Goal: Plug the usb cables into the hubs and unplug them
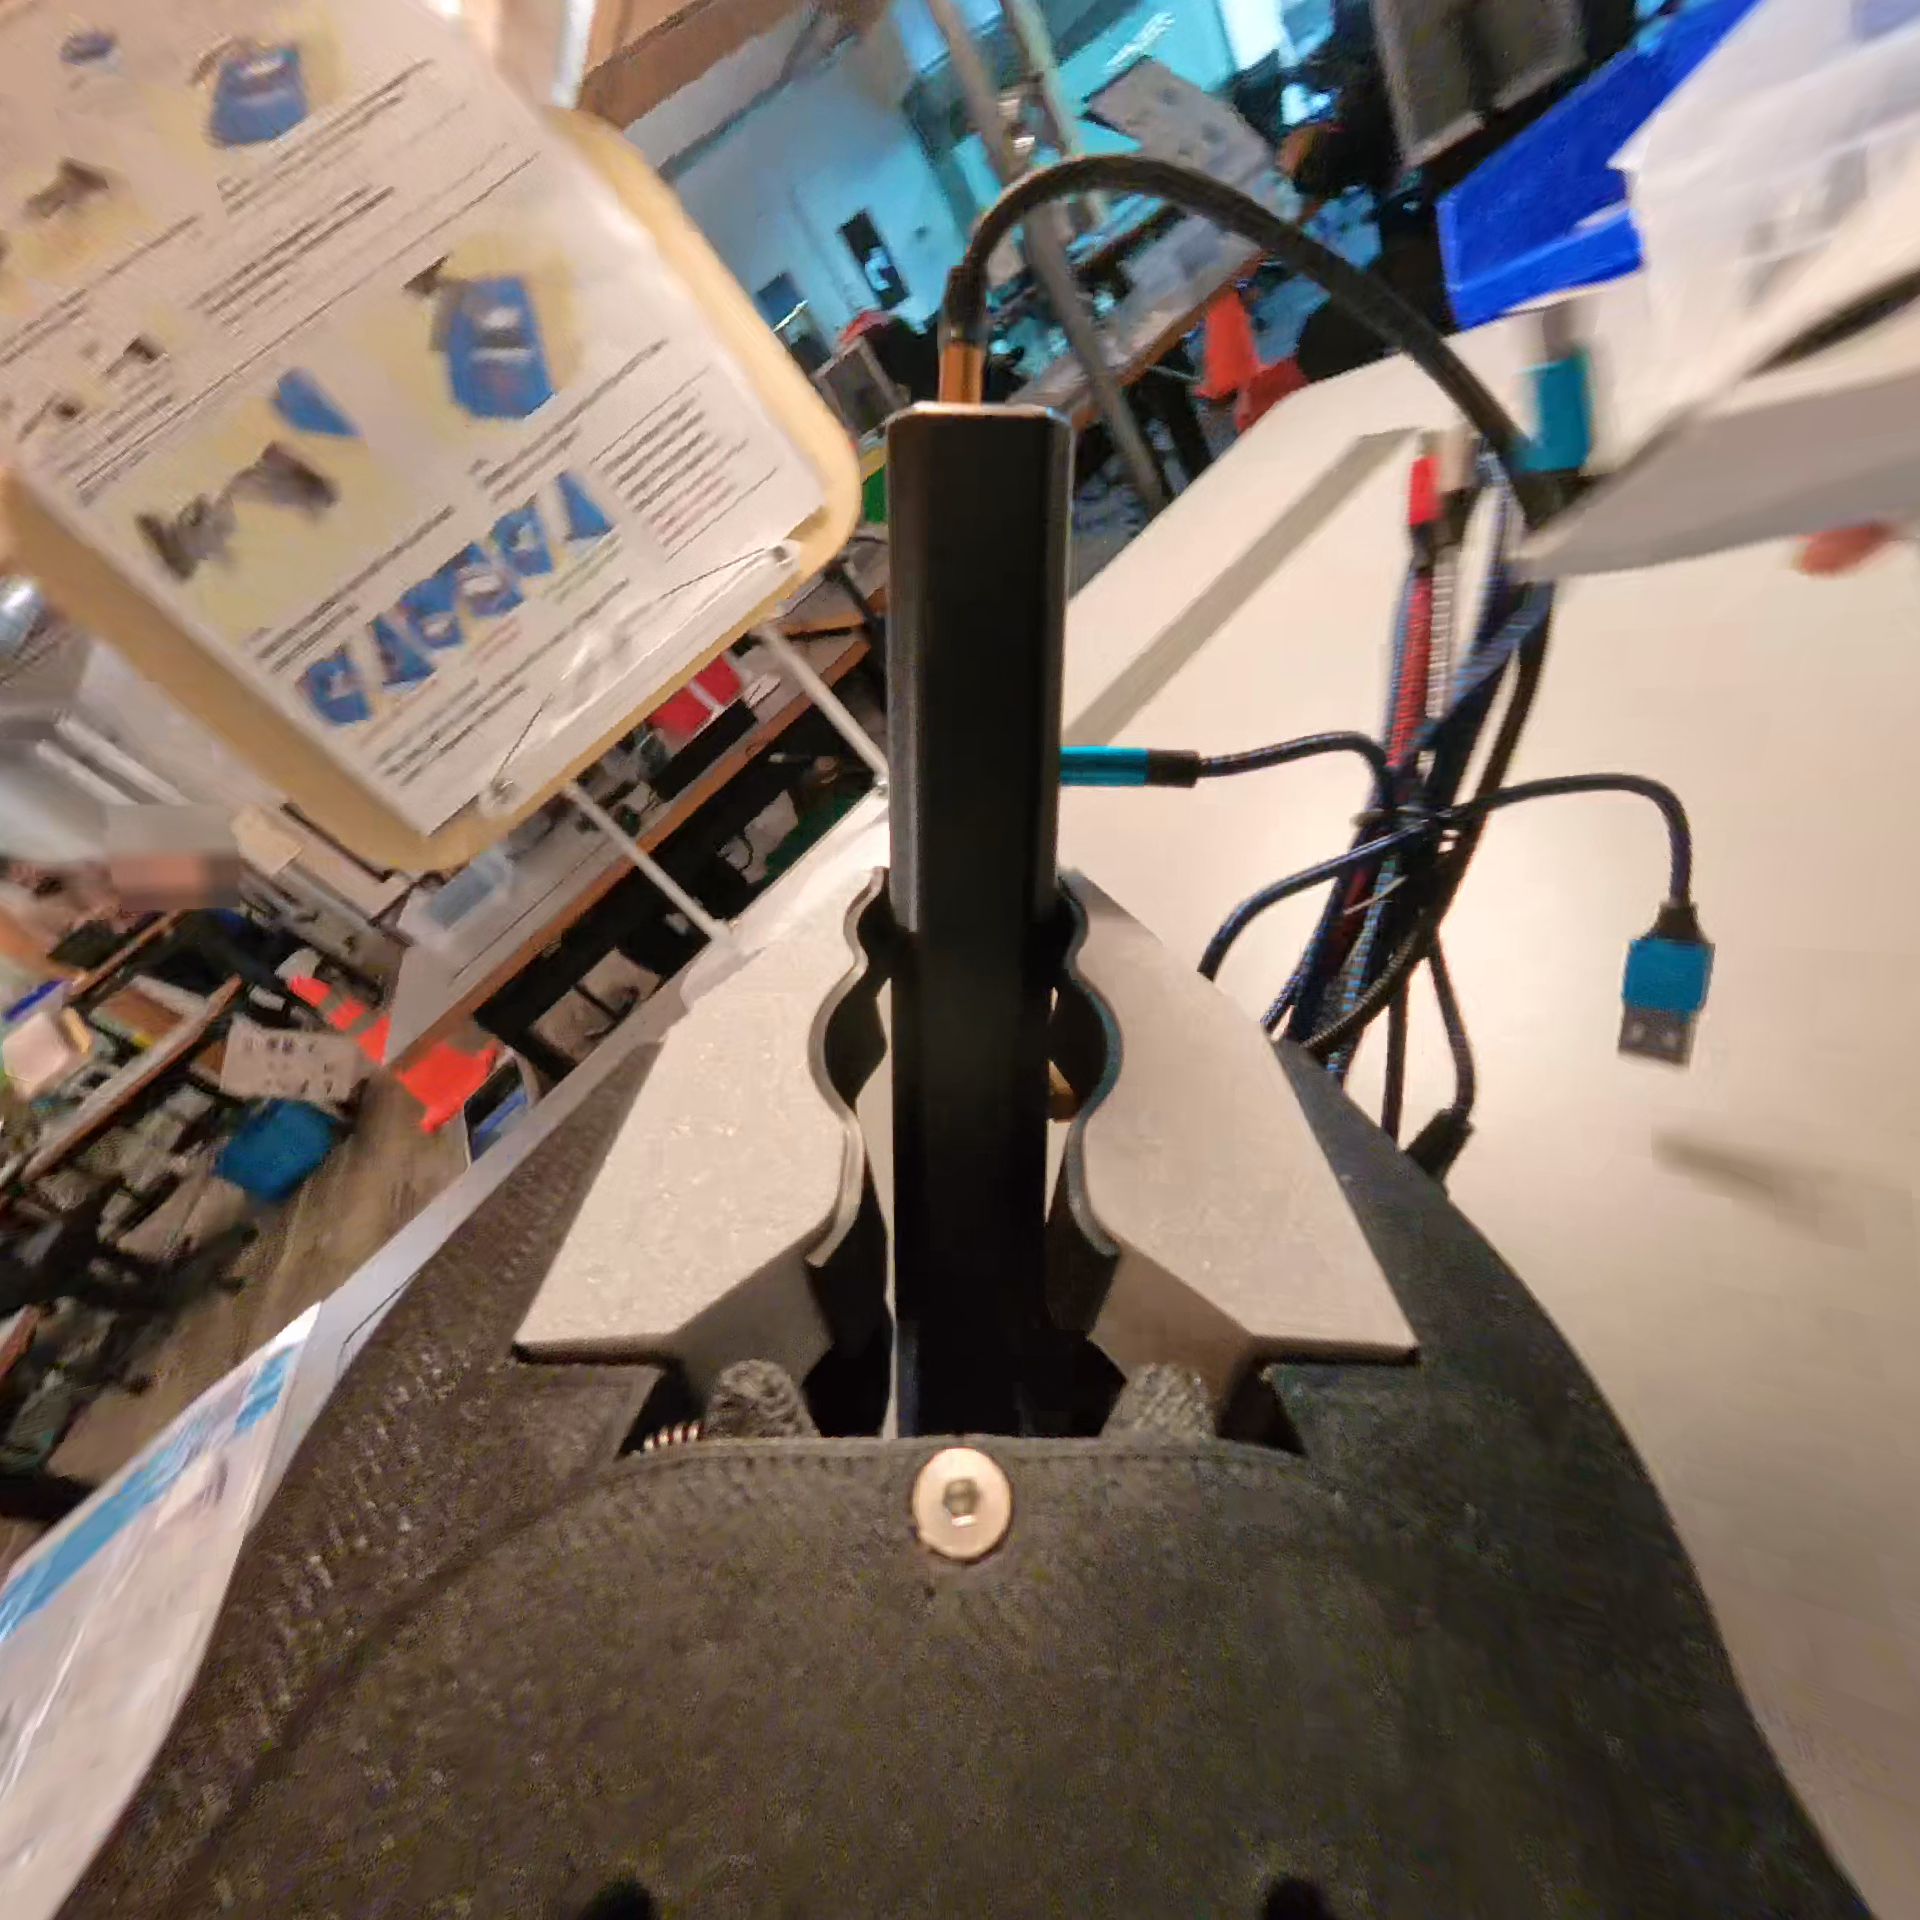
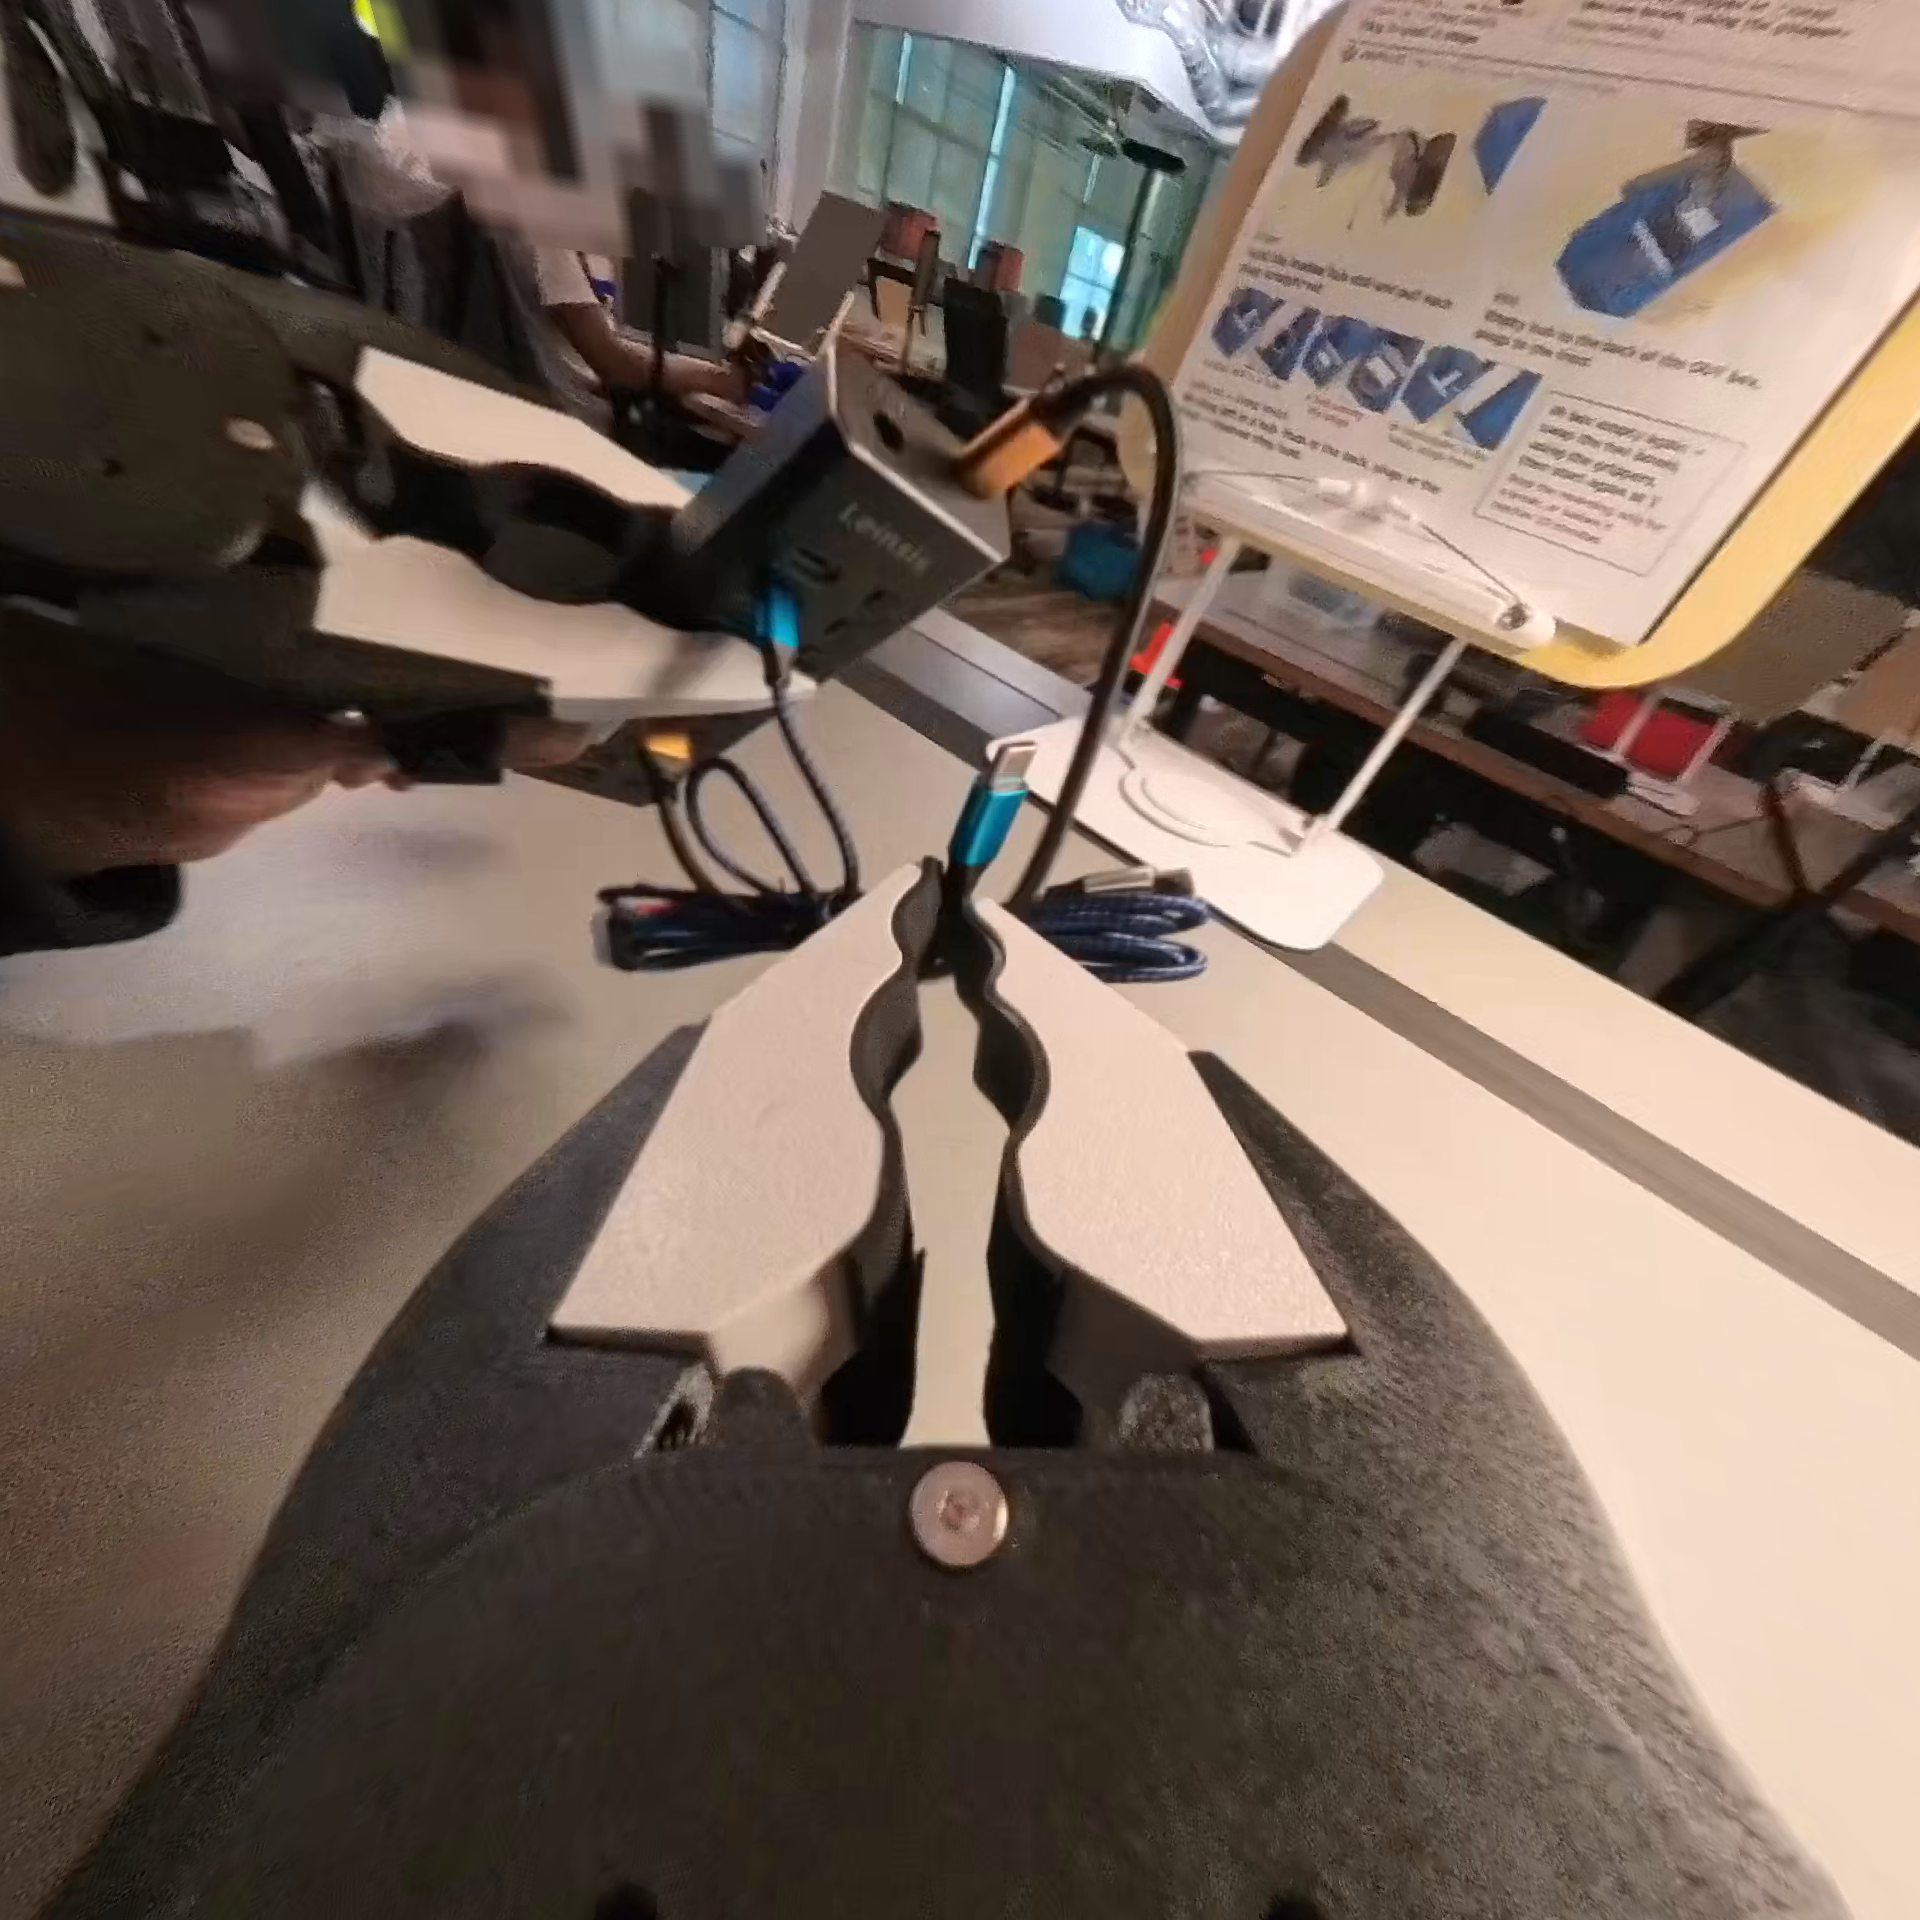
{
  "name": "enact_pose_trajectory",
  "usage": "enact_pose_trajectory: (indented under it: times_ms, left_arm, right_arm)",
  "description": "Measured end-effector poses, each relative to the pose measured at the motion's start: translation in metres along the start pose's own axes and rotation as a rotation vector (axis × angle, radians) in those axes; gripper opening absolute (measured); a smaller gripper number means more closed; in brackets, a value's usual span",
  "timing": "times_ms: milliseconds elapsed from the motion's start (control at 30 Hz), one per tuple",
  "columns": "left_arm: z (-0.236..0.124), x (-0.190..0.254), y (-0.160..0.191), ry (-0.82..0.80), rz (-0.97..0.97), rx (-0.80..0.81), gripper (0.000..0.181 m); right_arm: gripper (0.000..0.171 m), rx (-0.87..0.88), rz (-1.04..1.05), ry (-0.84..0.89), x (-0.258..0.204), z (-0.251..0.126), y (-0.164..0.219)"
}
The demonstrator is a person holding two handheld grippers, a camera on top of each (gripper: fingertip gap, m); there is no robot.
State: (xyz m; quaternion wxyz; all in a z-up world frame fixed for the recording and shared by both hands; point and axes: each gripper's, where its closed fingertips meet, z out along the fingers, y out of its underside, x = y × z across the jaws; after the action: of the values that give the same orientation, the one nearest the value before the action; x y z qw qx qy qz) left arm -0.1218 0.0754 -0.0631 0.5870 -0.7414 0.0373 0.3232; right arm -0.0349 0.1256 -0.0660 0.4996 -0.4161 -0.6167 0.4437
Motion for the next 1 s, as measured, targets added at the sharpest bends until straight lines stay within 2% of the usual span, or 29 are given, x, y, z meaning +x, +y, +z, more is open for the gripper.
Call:
enact_pose_trajectory:
  times_ms: [133,300,400,567,667,800,833,867,1000]
  left_arm:
    - [-0.002,-0.008,0.008,-0.009,0.001,-0.031,0.03]
    - [0.002,0.0,0.02,0.007,0.037,-0.085,0.03]
    - [0.003,0.002,0.026,0.005,0.063,-0.11,0.03]
    - [0.002,0.011,0.024,0.025,0.106,-0.115,0.03]
    - [0.003,0.025,0.016,0.047,0.153,-0.104,0.03]
    - [0.004,0.047,0.002,0.086,0.198,-0.078,0.03]
    - [0.004,0.052,0.0,0.095,0.202,-0.072,0.03]
    - [0.004,0.056,-0.002,0.103,0.202,-0.068,0.03]
    - [0.006,0.057,-0.001,0.141,0.097,-0.068,0.03]
  right_arm:
    - [0.001,0.015,-0.135,-0.071,-0.036,0.002,-0.008]
    - [0.011,0.014,-0.338,-0.248,-0.078,-0.001,0.008]
    - [0.017,0.07,-0.342,-0.269,-0.084,-0.008,-0.004]
    - [0.017,0.077,-0.237,-0.137,-0.062,-0.001,-0.016]
    - [0.017,0.024,-0.215,-0.054,-0.049,0.007,-0.008]
    - [0.017,-0.097,-0.283,0.039,-0.037,0.018,0.015]
    - [0.015,-0.119,-0.299,0.059,-0.034,0.02,0.02]
    - [0.006,-0.126,-0.309,0.072,-0.032,0.021,0.023]
    - [0.0,-0.085,-0.34,0.088,-0.033,0.019,0.016]
